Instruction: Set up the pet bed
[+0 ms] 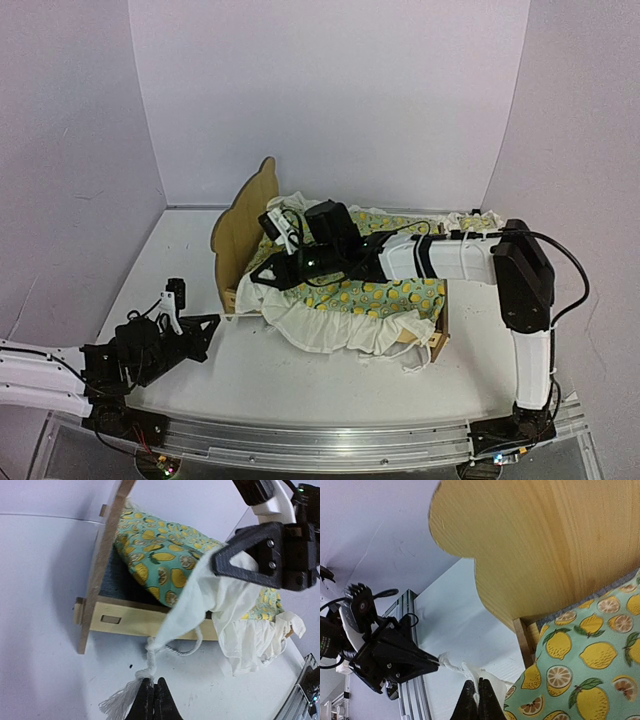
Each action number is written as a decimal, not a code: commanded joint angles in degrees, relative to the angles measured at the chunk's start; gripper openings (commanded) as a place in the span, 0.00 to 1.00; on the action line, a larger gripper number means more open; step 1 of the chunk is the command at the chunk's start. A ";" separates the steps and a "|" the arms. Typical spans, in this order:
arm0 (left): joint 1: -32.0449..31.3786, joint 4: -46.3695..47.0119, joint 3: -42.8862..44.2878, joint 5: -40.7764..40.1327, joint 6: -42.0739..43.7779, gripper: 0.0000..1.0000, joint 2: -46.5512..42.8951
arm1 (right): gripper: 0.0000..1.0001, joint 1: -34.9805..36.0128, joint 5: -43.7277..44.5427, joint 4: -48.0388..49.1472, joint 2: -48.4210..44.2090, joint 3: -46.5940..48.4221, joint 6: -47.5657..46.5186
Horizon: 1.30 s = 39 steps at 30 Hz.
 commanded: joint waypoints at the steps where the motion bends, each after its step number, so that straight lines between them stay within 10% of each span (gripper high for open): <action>1: -0.19 -20.21 5.75 -5.69 -7.49 0.00 -5.75 | 0.00 2.14 3.05 -0.93 -1.11 0.05 0.10; 5: -0.18 -27.88 7.84 -2.36 -12.84 0.03 -5.92 | 0.02 2.35 0.18 -2.63 -4.14 -4.82 -5.32; 9: -0.13 -28.19 11.09 4.29 -14.70 0.45 -3.06 | 0.04 2.34 1.43 -5.68 -7.02 -7.46 -10.57; 15: 0.03 -25.79 19.96 11.90 -15.73 0.64 3.56 | 0.16 2.29 -0.47 -10.02 -9.23 -9.90 -20.61; 22: 12.15 -2.76 15.74 30.55 -26.14 0.62 9.97 | 0.18 2.23 1.35 -11.24 -10.86 -11.24 -23.69; 39: 16.64 19.63 8.38 33.79 -55.75 0.68 29.44 | 0.18 2.22 1.22 -8.17 -17.45 -15.46 -22.80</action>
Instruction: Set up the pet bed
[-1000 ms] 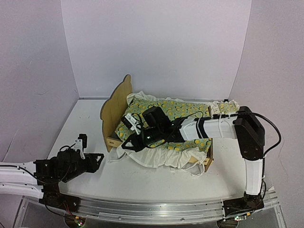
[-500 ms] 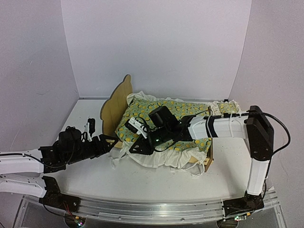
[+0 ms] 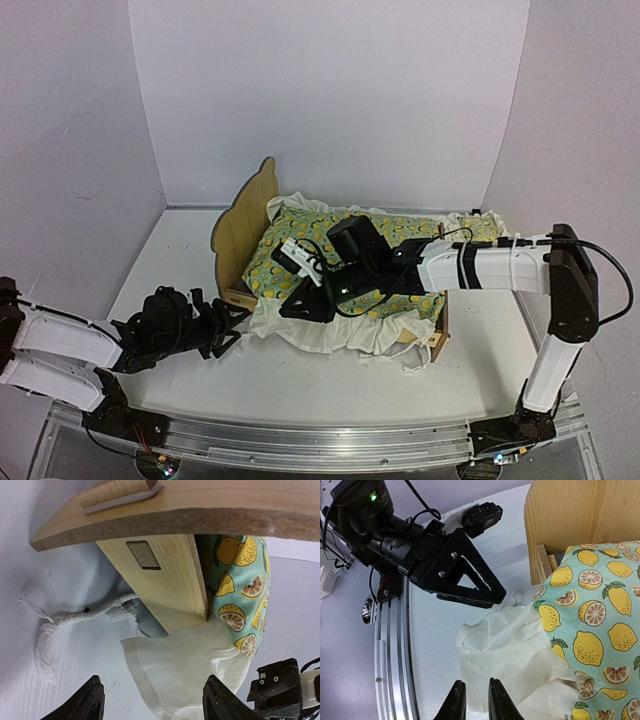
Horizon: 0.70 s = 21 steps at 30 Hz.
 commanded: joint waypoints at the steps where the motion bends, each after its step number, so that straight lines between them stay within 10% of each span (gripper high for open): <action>1: 0.51 16.20 1.70 5.36 -8.27 0.68 7.49 | 0.18 -0.18 -0.37 4.03 -3.99 -1.09 -0.51; 21: -0.89 52.93 -0.62 1.59 -28.86 0.59 30.69 | 0.13 -0.17 -1.36 6.59 -5.83 -3.47 -0.10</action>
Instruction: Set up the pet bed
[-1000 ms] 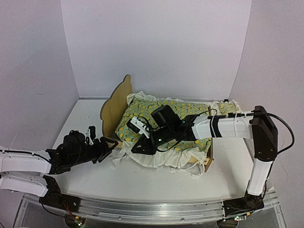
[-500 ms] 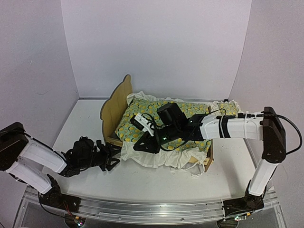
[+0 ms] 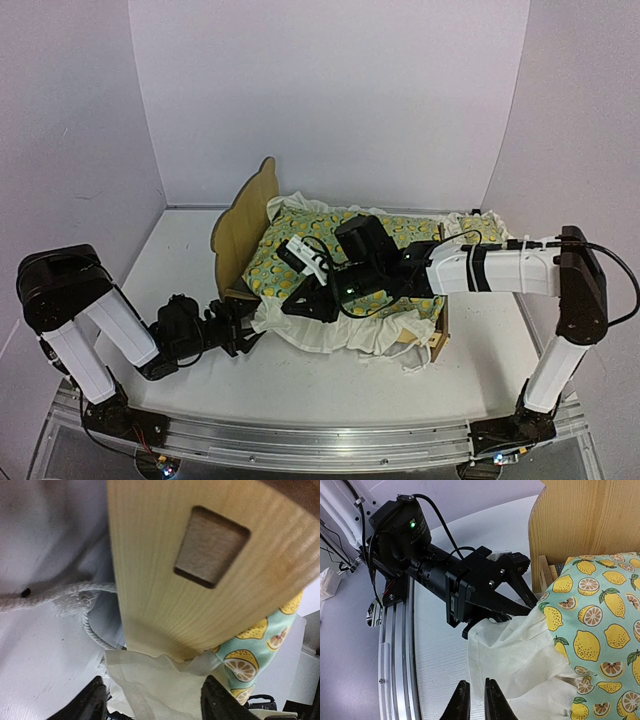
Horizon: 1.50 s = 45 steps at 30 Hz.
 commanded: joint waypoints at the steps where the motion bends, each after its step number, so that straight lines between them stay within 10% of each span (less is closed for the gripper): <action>1: -0.61 12.36 -0.64 -3.76 -2.56 0.51 1.62 | 0.13 -0.22 -1.17 3.05 -2.55 0.00 -0.19; 6: -0.79 24.00 -3.64 -11.74 3.14 0.09 3.62 | 0.09 -0.22 -0.34 3.06 -2.83 -0.09 -0.19; 11: -0.48 18.50 -3.17 -12.93 17.63 0.00 -2.97 | 0.05 -0.22 5.11 3.06 -4.65 -1.61 2.18; 20: -0.61 -36.01 5.87 -26.81 48.01 0.00 -28.99 | 0.19 -1.46 23.00 -0.46 -13.23 -9.38 9.14; 27: -0.02 -46.60 10.10 -30.20 56.67 0.00 -30.07 | 0.44 -1.54 28.05 -32.50 -18.21 -5.57 -4.88; 35: 1.59 -57.17 15.62 -33.98 59.18 0.00 -24.86 | 0.69 -0.62 34.55 -43.54 -25.98 -7.39 -8.45; 41: 2.12 -61.11 17.78 -35.82 58.25 0.00 -23.06 | 0.69 -0.09 41.12 -44.93 -22.97 -8.52 -6.27; 45: 2.11 -61.74 17.88 -36.95 57.65 0.00 -23.95 | 0.51 -0.09 40.72 -39.59 -20.43 -9.61 -6.06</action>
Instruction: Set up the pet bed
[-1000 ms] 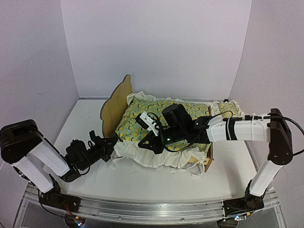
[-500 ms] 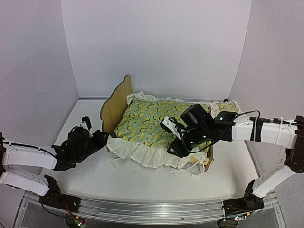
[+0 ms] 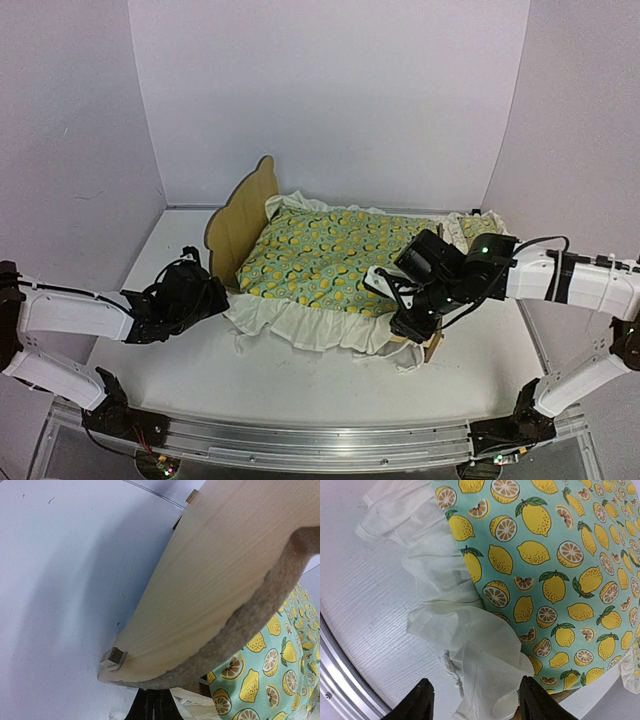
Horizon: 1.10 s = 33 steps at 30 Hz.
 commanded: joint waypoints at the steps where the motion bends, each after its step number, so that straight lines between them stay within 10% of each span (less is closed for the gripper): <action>1: 0.98 -3.07 2.54 -5.12 0.14 0.00 -1.19 | 0.41 0.30 3.23 5.12 2.73 -0.67 1.55; 8: 0.98 -3.42 0.97 -7.90 -2.17 0.00 -2.35 | 0.00 0.32 5.98 3.48 3.42 -3.57 9.84; 33: 2.03 -6.03 1.42 -19.44 -2.73 0.00 3.97 | 0.00 -0.87 3.95 -4.37 3.47 -10.41 40.35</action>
